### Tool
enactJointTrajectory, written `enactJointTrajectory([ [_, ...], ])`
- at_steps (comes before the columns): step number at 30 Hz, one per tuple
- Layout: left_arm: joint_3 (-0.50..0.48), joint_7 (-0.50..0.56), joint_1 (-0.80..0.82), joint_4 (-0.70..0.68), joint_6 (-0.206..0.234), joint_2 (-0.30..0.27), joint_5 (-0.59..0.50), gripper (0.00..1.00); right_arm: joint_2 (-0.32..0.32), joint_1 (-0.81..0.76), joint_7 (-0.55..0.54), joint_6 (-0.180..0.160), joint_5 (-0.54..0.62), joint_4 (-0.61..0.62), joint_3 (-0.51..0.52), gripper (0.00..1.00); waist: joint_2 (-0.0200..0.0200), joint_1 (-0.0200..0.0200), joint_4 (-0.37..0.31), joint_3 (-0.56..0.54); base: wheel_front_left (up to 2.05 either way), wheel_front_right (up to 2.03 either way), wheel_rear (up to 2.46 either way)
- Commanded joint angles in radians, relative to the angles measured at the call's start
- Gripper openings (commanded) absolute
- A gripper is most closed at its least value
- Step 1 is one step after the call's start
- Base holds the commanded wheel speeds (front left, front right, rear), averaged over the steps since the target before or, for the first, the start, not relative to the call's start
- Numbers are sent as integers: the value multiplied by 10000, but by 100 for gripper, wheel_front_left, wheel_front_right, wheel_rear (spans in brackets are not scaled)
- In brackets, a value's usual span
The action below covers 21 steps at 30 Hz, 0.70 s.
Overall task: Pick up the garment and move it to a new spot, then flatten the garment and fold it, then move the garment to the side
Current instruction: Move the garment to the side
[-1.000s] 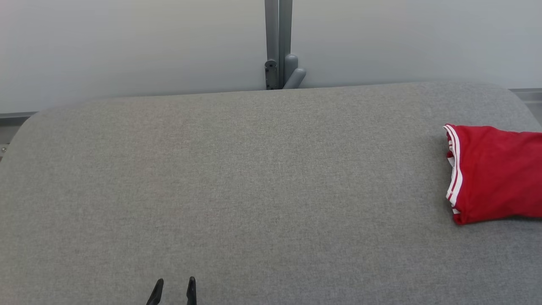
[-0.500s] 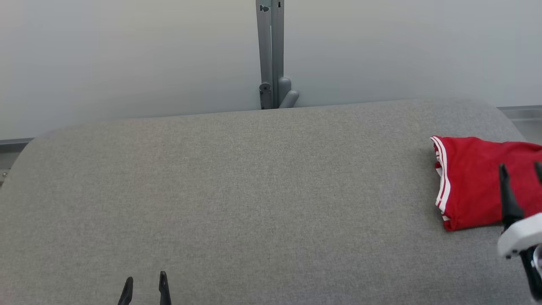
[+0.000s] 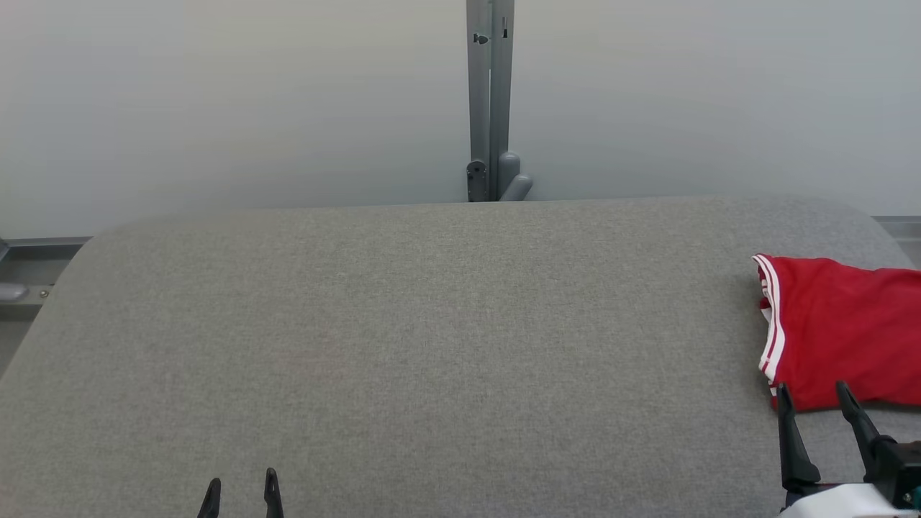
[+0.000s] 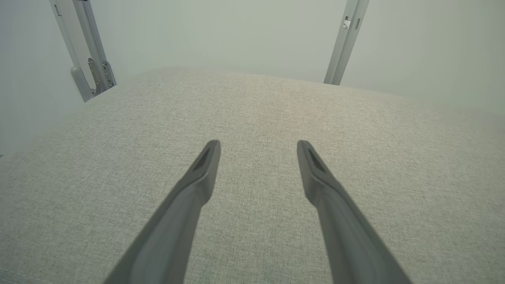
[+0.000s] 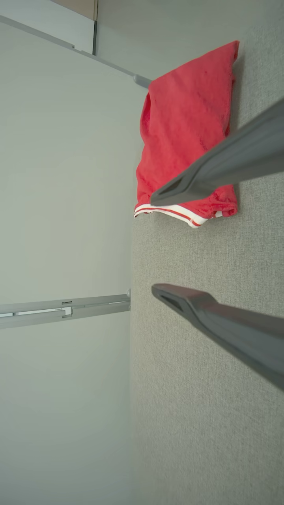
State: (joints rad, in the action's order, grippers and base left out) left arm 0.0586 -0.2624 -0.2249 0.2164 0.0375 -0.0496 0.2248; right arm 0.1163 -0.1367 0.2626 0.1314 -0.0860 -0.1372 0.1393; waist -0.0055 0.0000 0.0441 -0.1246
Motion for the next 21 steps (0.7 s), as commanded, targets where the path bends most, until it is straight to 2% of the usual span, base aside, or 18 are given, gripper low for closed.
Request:
enactJointTrajectory([
  [1,-24,-26,217,84,-149,-22,-113,100,-134,-244,21,-13,76,91,201,100,55,0,158,-7,0,0,0],
  [6,64,-26,437,416,-667,-22,-149,100,-537,-506,23,-13,404,315,428,100,55,0,281,48,0,0,0],
  [8,75,-26,561,541,-743,-22,-187,100,-590,-516,23,-14,514,302,556,100,55,0,260,65,0,0,0],
  [21,164,-26,765,967,-730,-22,20,100,-642,-230,24,-14,440,-175,99,100,55,0,-23,109,0,0,0],
])
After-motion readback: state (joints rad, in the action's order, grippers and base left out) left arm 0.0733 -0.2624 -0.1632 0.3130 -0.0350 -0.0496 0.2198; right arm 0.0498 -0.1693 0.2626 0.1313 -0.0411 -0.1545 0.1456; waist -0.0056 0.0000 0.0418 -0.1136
